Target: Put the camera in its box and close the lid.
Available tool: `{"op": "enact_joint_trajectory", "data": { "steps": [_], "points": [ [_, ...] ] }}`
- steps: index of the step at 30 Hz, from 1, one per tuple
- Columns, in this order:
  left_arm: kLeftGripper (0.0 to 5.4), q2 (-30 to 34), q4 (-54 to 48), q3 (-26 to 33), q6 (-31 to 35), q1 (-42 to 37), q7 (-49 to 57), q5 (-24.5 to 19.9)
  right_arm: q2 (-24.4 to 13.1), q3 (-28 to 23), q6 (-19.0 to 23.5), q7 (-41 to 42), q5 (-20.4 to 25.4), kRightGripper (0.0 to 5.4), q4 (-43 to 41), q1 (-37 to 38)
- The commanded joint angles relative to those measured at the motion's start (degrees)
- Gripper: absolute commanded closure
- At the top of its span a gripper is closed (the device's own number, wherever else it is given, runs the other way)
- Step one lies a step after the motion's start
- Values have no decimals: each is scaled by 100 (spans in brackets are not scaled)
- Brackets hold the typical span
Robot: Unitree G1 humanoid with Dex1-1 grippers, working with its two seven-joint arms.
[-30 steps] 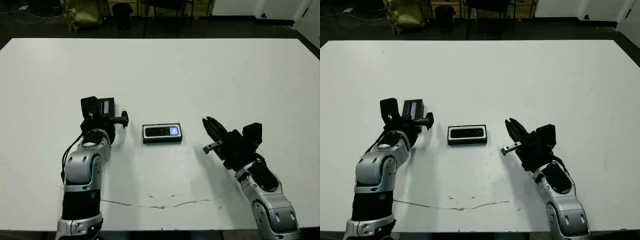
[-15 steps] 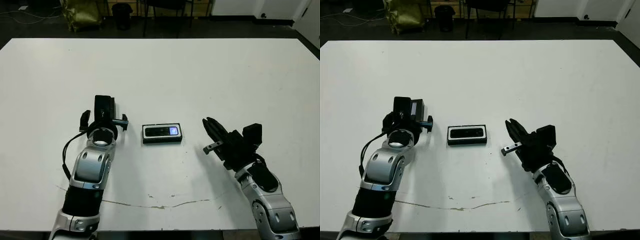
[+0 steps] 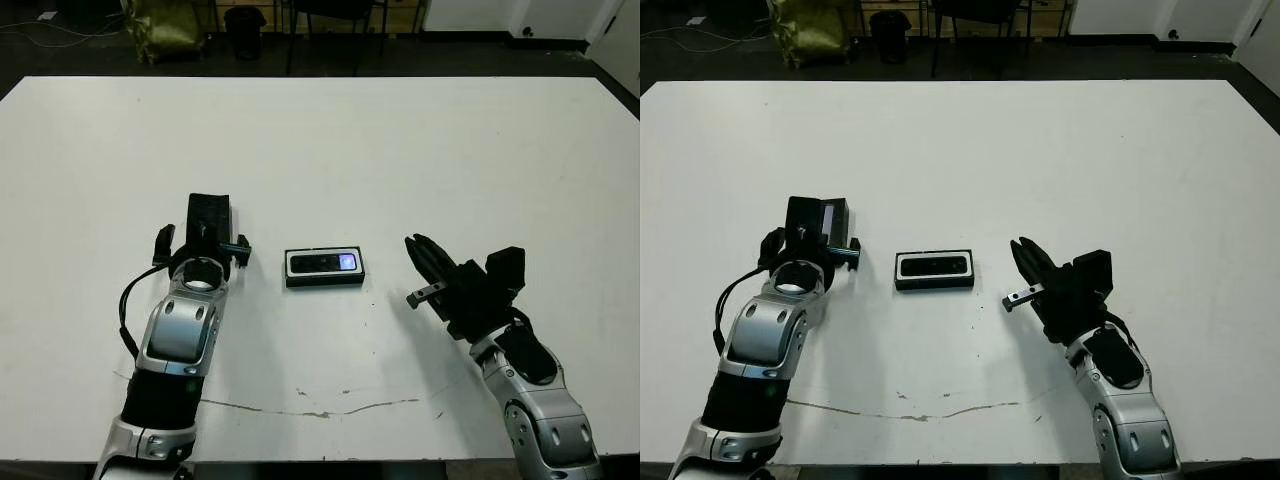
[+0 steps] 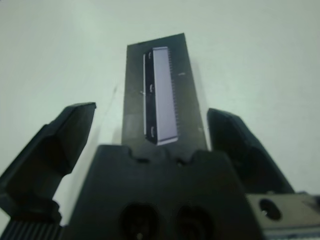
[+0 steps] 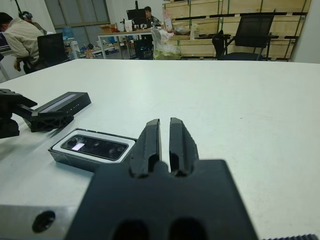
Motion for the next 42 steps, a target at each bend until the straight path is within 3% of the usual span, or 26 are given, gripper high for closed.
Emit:
{"op": "enact_joint_trajectory", "data": {
  "steps": [1, 8, 15, 25, 31, 42],
  "points": [
    [2, -139, 147, 216, -30, 76, 6, -149, -59, -13, 72, -18, -30, 540, 30, 93],
    [2, -241, 212, 398, -93, 79, 0, -370, -54, -7, 135, -60, -25, 540, -12, 111],
    [2, 58, 245, -119, -29, 91, -17, 44, -60, 5, 51, -35, -70, 540, 39, 105],
    [2, 181, 352, -350, 105, 13, -4, 254, -47, 4, -41, 17, -58, 540, 95, 102],
    [2, -145, 403, 100, -318, 134, 120, 7, -41, -4, -18, 3, -34, 540, 101, 105],
    [2, -347, 470, 511, -258, 65, 136, -382, -24, -24, -18, -12, -16, 540, 117, 117]
  ]
}}
